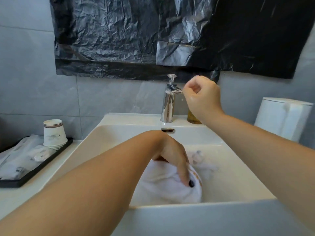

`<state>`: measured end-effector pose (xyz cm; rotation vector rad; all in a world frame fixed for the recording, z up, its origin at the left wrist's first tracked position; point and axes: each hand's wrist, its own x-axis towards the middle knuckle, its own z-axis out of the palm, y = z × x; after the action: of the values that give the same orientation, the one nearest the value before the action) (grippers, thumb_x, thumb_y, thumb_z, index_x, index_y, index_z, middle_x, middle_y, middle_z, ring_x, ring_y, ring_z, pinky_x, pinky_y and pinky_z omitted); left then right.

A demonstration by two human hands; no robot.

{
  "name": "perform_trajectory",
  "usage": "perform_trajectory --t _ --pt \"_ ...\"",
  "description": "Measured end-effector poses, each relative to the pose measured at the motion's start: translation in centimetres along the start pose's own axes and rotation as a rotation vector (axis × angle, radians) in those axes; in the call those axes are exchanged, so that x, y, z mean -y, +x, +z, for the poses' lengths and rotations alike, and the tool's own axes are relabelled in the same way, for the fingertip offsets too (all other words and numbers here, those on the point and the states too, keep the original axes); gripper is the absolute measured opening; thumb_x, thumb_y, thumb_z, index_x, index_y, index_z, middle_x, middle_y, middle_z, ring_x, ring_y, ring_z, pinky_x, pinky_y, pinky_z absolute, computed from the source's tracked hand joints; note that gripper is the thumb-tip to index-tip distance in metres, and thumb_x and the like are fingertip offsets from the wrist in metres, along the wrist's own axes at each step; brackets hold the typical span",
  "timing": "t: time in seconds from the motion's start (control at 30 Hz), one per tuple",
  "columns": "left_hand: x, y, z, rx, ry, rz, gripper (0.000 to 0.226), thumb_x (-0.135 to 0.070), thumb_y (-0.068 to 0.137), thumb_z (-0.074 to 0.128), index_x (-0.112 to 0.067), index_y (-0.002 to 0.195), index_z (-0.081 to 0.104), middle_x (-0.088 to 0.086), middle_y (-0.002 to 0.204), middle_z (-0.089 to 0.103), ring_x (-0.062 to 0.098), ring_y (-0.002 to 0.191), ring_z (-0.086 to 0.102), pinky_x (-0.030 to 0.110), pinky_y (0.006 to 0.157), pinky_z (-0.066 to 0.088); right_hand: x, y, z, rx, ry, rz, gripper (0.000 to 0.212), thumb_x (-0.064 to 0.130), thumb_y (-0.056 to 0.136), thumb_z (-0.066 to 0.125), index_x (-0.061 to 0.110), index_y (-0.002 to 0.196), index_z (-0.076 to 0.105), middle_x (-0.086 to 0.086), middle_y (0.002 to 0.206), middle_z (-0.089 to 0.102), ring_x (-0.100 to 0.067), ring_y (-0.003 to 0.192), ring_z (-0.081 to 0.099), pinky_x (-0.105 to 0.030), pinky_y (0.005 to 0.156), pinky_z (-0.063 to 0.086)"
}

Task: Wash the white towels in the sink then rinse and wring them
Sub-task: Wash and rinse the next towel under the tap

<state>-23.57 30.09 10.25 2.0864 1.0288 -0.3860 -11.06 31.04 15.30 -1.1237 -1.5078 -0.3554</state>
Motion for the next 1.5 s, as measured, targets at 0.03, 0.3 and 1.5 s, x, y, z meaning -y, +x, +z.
perform_trajectory --t 0.03,0.3,1.5 --pt "0.1 0.2 0.0 0.017 0.004 -0.009 0.029 -0.015 0.084 0.075 -0.009 0.112 0.07 0.007 0.101 0.074 0.027 0.097 0.07 0.039 0.094 0.055 0.0 -0.8 -0.4 0.116 0.003 0.133 0.012 0.001 0.082 0.058 0.0 0.072 0.064 -0.008 0.065 0.058 -0.018 0.06 0.052 -0.028 0.059 0.043" --pt "3.4 0.0 1.2 0.014 -0.198 -0.195 0.008 -0.016 0.083 0.074 -0.014 0.088 0.069 0.001 0.076 0.071 0.017 0.069 0.068 0.027 0.07 0.055 -3.6 -5.8 -2.5 1.74 0.07 0.878 0.016 0.007 0.092 0.051 0.006 0.106 0.059 -0.008 0.084 0.073 -0.024 0.073 0.072 -0.028 0.068 0.058" --pt "5.1 -2.0 -3.8 -0.878 -0.991 0.48 0.063 -0.047 0.062 0.077 -0.006 0.111 0.07 0.016 0.102 0.074 0.031 0.095 0.071 0.041 0.087 0.053 -0.5 -3.8 1.1 0.618 0.509 0.666 0.044 0.045 0.072 0.081 0.004 0.083 0.07 -0.003 0.075 0.062 -0.018 0.072 0.058 -0.026 0.066 0.042"
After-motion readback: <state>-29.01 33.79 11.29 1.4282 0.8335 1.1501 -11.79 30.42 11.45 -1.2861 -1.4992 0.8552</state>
